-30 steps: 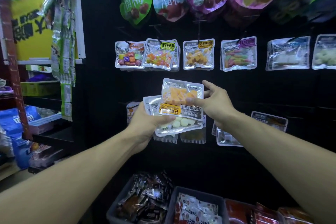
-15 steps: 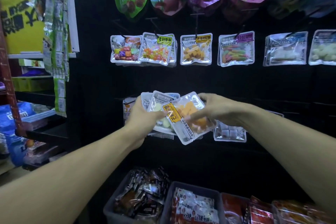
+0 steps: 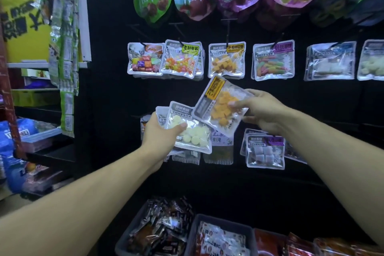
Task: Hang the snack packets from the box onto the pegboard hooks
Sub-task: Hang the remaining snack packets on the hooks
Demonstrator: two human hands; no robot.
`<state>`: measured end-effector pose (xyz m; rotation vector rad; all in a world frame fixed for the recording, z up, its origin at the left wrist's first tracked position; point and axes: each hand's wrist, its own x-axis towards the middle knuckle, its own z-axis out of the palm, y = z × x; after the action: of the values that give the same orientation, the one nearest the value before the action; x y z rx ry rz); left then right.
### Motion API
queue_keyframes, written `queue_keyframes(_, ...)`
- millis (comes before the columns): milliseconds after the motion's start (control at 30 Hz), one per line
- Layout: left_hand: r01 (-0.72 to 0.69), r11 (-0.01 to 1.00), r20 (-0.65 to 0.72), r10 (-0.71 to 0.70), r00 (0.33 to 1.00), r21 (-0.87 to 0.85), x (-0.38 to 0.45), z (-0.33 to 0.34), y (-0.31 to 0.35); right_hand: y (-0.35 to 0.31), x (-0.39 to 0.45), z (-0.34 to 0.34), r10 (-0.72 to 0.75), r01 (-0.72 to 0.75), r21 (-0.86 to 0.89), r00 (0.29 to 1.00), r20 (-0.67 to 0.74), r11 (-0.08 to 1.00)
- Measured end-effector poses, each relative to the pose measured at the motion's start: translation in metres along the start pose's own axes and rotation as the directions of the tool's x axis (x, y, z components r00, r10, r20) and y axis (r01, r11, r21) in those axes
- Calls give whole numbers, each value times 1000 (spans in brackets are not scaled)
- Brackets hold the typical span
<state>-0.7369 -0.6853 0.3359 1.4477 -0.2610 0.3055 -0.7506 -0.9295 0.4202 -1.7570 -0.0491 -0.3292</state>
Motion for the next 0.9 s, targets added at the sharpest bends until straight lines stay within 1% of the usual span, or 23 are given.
queue_keyframes(67,-6,1000,-17,6,1000,-19,2,5,3,-4,8,6,-48,57,87,994,-102,995)
queue_keyframes(167,-19,999,-37,17,999,-38,4,14,7,-14,23,15,-88,133,211,974,-210,968)
queue_keyframes(300,-41,997,-23,39,999,-59,6,25,11,-37,47,24,-162,269,256,914,-372,928)
queue_keyframes(400,-61,995,18,62,998,-74,6,29,19,-55,63,31,-195,331,271,883,-427,904)
queue_keyframes(500,-100,992,26,102,994,-77,9,29,24,-65,75,35,-146,314,306,872,-467,898)
queue_keyframes(633,-115,990,28,118,993,-84,11,25,24,-67,84,37,-67,291,371,857,-512,882)
queue_keyframes(900,-77,994,23,79,997,-71,15,15,1,-65,103,37,-54,262,328,847,-528,908)
